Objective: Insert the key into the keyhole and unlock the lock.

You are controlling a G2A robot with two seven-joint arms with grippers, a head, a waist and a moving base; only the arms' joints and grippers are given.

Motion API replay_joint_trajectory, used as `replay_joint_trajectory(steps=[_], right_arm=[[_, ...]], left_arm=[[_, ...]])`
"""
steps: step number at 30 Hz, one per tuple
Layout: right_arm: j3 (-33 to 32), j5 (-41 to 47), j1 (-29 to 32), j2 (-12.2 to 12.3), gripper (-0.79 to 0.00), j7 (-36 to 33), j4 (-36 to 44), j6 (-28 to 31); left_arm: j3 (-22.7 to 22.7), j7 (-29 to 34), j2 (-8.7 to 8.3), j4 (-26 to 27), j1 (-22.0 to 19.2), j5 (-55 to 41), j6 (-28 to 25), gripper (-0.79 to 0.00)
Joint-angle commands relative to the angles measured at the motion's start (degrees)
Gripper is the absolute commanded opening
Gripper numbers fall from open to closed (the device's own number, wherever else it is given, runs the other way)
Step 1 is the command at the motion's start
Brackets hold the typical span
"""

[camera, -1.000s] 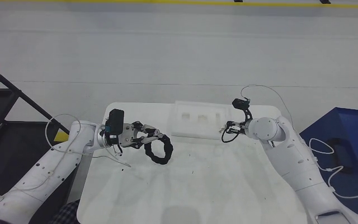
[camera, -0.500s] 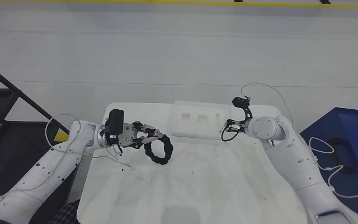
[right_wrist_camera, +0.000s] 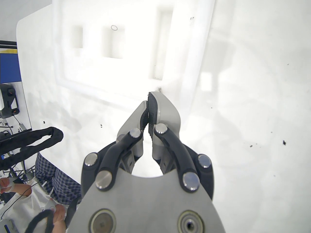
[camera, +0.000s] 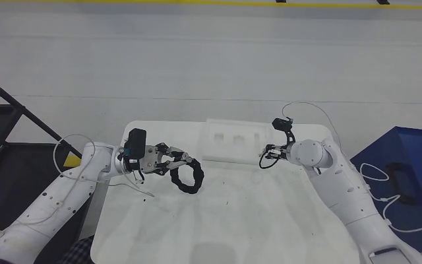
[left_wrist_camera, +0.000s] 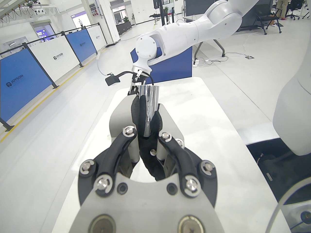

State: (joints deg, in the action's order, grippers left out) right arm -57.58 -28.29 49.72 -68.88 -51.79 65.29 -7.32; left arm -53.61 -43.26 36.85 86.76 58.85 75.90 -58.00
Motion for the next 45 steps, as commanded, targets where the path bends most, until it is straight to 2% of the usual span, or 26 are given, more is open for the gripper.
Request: replay_joint_trajectory(steps=[1, 7, 8, 9, 11, 12, 20, 21, 29, 32, 33, 34, 45], right_arm=[[0.2, 0.2, -0.2, -0.1, -0.785, 0.3, -0.6, 0.1], [0.7, 0.4, -0.6, -0.5, -0.785, 0.9, -1.8, 0.2], [0.5, 0.7, -0.6, -0.5, -0.705, 0.9, -1.7, 0.2], [0.4, 0.7, -0.7, -0.5, -0.419, 0.8, -1.5, 0.1], [-0.2, 1.2, -0.6, -0.4, -0.089, 0.3, -0.8, -0.2], [-0.6, 1.6, -0.5, -0.3, 0.0, -0.1, -0.4, -0.5], [-1.7, 4.2, 1.3, -0.3, -0.006, -0.6, 3.8, -5.1], [-1.1, 3.6, 1.5, -0.3, -0.071, -0.3, 4.0, -4.8], [2.1, 1.3, 0.5, -1.4, -0.172, 3.3, 2.2, -4.6], [2.9, 0.3, -0.1, -1.7, -0.28, 4.3, 1.4, -4.3], [3.0, 0.4, -0.3, -1.8, -0.36, 4.4, 1.2, -4.3], [3.2, 0.4, -0.4, -1.9, -0.394, 4.4, 0.9, -4.3], [5.5, -2.7, -2.6, -2.7, -0.4, 1.9, -1.2, -7.5]], left_arm=[[0.0, 0.0, 0.0, 0.0, 0.0, 0.0, 0.0, -0.785], [0.0, 0.0, 0.0, 0.0, 0.0, 0.0, 0.0, -0.785], [0.0, 0.0, 0.0, 0.0, 0.0, 0.0, 0.0, -0.785], [0.0, 0.0, 0.0, 0.0, 0.0, 0.0, 0.0, -0.785], [0.0, 0.0, 0.0, 0.0, 0.0, 0.0, 0.0, -0.785], [0.0, 0.0, 0.0, 0.0, 0.0, 0.0, 0.0, -0.785], [0.0, 0.0, 0.0, 0.0, 0.0, 0.0, 0.0, -0.785], [0.0, 0.0, 0.0, 0.0, 0.0, 0.0, 0.0, -0.785], [0.0, 0.0, 0.0, 0.0, 0.0, 0.0, 0.0, -0.785], [0.0, 0.0, 0.0, 0.0, 0.0, 0.0, 0.0, -0.785], [0.0, 0.0, 0.0, 0.0, 0.0, 0.0, 0.0, -0.785], [0.0, 0.0, 0.0, 0.0, 0.0, 0.0, 0.0, -0.785], [0.0, 0.0, 0.0, 0.0, 0.0, 0.0, 0.0, -0.785]])
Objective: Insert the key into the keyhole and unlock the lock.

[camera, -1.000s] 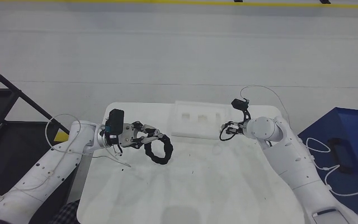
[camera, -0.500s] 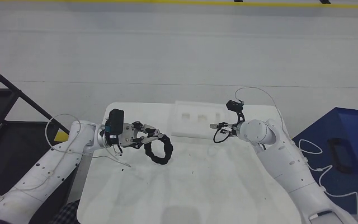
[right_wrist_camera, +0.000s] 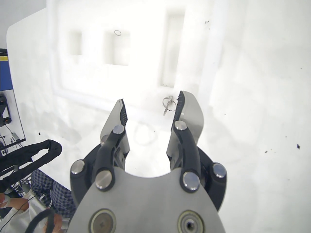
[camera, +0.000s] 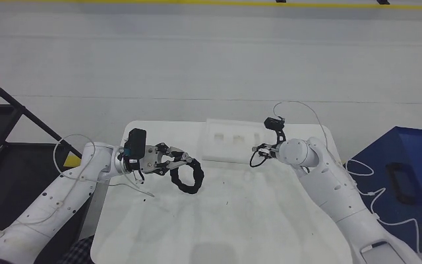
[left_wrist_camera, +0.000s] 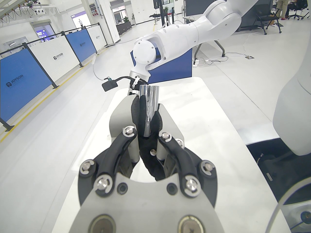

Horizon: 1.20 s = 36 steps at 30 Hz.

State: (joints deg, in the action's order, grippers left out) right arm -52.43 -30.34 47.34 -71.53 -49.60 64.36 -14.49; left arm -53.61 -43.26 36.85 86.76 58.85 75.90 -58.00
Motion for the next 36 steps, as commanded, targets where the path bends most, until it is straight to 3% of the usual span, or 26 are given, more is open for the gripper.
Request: replay_joint_trajectory(steps=[1, 5, 14, 18, 19, 22, 36], right_arm=[[0.6, -0.7, -0.4, -0.2, -0.406, -0.5, -0.4, -0.4], [1.5, -0.9, -0.9, -0.7, -0.465, -0.7, -1.7, -0.3], [3.6, -2.4, -2.8, -1.8, -0.477, -0.9, -5.6, -0.4], [4.3, -3.1, -3.5, -2.2, -0.591, -0.7, -6.8, -0.5], [4.5, -3.2, -3.5, -2.3, -0.696, -0.7, -7.0, -0.7], [4.9, -3.6, -3.7, -2.6, -0.785, -0.9, -7.5, -0.7], [3.4, -10.0, -3.6, -1.8, -0.785, -4.0, -1.2, -2.7]], left_arm=[[0.0, 0.0, 0.0, 0.0, 0.0, 0.0, 0.0, -0.785], [0.0, 0.0, 0.0, 0.0, 0.0, 0.0, 0.0, -0.785], [0.0, 0.0, 0.0, 0.0, 0.0, 0.0, 0.0, -0.785], [0.0, 0.0, 0.0, 0.0, 0.0, 0.0, 0.0, -0.785], [0.0, 0.0, 0.0, 0.0, 0.0, 0.0, 0.0, -0.785], [0.0, 0.0, 0.0, 0.0, 0.0, 0.0, 0.0, -0.785], [0.0, 0.0, 0.0, 0.0, 0.0, 0.0, 0.0, -0.785]])
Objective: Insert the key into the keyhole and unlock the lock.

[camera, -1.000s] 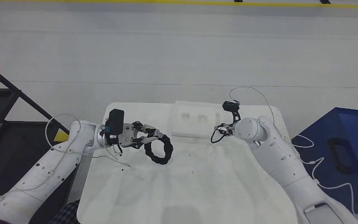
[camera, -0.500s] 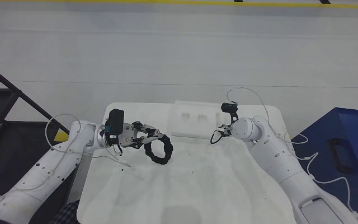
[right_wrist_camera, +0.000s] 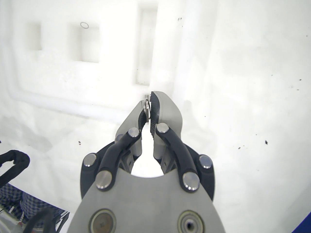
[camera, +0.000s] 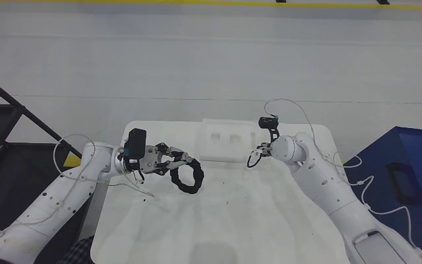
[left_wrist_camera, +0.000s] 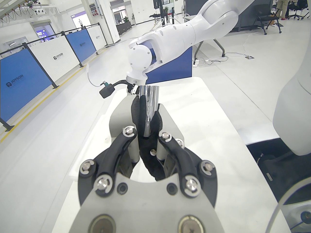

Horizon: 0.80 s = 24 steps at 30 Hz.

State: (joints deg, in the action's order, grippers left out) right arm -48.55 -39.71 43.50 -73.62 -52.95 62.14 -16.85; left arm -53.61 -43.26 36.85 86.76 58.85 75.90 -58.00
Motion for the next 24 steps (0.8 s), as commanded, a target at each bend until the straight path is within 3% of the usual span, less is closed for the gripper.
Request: replay_joint_trajectory(steps=[1, 10, 21, 24], right_arm=[[-1.0, -1.3, 0.5, 0.5, -0.785, -1.4, 2.0, -0.7], [-9.1, -0.5, 6.7, 3.1, -0.785, -6.8, 15.4, -2.9], [-21.8, 2.3, 20.5, 6.3, -0.785, -13.4, 42.4, -6.3], [-24.3, 5.0, 23.1, 6.7, -0.785, -11.8, 48.2, -4.4]], left_arm=[[0.0, 0.0, 0.0, 0.0, 0.0, 0.0, 0.0, -0.785], [0.0, 0.0, 0.0, 0.0, 0.0, 0.0, 0.0, -0.785], [0.0, 0.0, 0.0, 0.0, 0.0, 0.0, 0.0, -0.785], [0.0, 0.0, 0.0, 0.0, 0.0, 0.0, 0.0, -0.785]])
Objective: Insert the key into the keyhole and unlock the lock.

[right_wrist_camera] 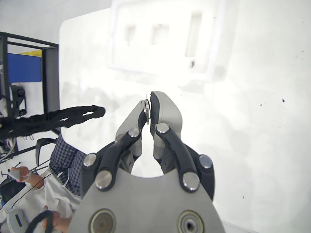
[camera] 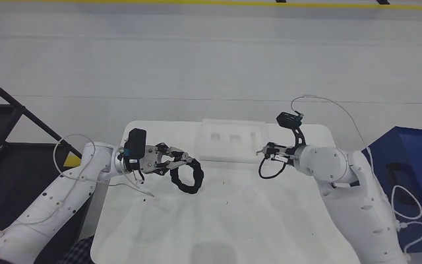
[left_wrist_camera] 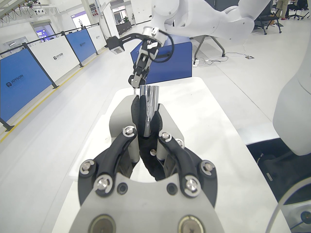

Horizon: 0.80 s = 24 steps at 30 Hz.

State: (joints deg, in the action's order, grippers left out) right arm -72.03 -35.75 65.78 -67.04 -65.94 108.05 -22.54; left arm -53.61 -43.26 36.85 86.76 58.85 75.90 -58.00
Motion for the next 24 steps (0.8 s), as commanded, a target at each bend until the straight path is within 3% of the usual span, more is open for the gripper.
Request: replay_joint_trajectory(steps=[1, 10, 15, 24], right_arm=[[-1.6, 3.4, 1.8, 0.1, -0.785, 2.2, 3.6, 2.9], [-5.3, 11.2, 6.1, 0.7, -0.785, 3.3, 12.0, 9.7], [-6.3, 17.1, 7.1, 0.8, -0.785, 4.5, 11.1, 14.3], [-6.3, 17.1, 7.1, 0.8, -0.785, 4.5, 11.1, 14.3]], left_arm=[[0.0, 0.0, 0.0, 0.0, 0.0, 0.0, 0.0, -0.785], [0.0, 0.0, 0.0, 0.0, 0.0, 0.0, 0.0, -0.785], [0.0, 0.0, 0.0, 0.0, 0.0, 0.0, 0.0, -0.785], [0.0, 0.0, 0.0, 0.0, 0.0, 0.0, 0.0, -0.785]])
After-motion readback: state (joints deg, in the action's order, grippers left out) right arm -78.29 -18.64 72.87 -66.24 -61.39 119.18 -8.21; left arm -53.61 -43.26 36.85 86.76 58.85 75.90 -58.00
